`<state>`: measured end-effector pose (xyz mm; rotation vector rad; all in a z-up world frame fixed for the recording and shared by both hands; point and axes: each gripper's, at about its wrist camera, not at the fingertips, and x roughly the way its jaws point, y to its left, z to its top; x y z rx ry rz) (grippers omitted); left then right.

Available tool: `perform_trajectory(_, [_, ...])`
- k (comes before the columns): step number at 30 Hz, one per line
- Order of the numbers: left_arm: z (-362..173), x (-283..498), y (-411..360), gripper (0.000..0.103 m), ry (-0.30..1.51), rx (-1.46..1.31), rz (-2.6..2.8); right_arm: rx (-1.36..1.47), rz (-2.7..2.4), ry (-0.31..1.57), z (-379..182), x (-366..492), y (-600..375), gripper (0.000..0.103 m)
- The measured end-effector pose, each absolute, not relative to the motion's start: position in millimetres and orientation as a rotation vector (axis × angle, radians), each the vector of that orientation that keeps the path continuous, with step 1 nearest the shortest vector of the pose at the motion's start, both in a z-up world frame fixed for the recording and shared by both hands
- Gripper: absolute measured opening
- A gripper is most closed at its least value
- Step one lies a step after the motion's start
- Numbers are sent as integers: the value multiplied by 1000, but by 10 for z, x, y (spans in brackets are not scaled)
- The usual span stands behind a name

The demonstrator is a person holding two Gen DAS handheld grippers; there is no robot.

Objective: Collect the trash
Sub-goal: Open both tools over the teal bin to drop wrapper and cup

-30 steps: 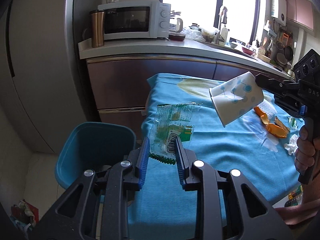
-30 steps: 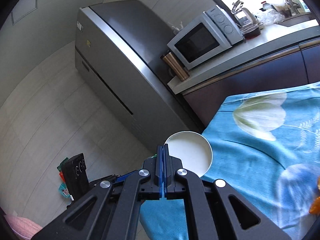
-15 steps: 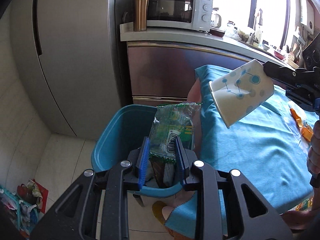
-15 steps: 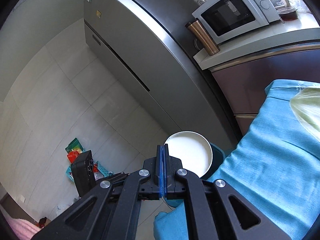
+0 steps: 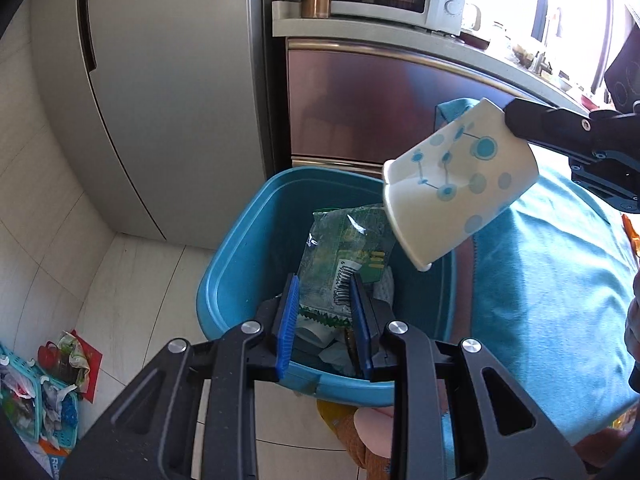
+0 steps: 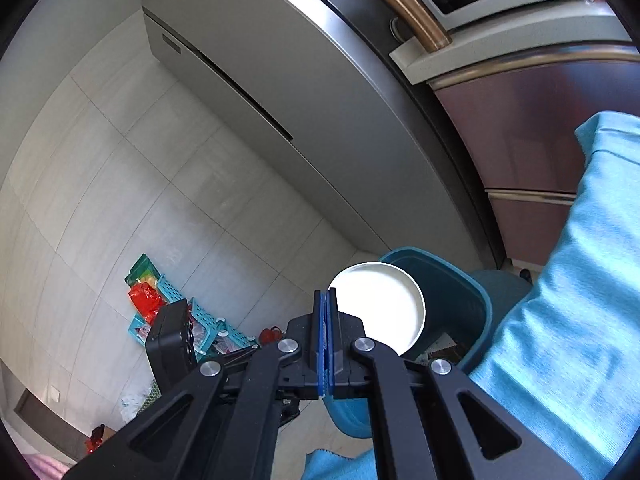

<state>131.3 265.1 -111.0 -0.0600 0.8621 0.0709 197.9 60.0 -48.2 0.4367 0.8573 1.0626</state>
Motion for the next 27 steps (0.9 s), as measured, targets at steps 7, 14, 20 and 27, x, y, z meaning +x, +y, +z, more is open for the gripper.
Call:
perform_trajectory(7, [-1295, 1475, 2713, 26, 900, -80, 104, 433, 1065, 912, -639, 2116, 927, 0])
perform_trajectory(14, [-1508, 1565, 2832, 27, 950, -130, 143, 437, 1031, 1018, -875, 2290, 1181, 5])
perform_trajectory(20, [-1549, 1590, 2892, 28, 944, -185, 162, 412, 1010, 1049, -892, 2311, 1230, 19])
perform_trajectory(27, [-1589, 1546, 2963, 29, 946, -226, 178, 378, 953, 1106, -977, 2374, 1196, 34])
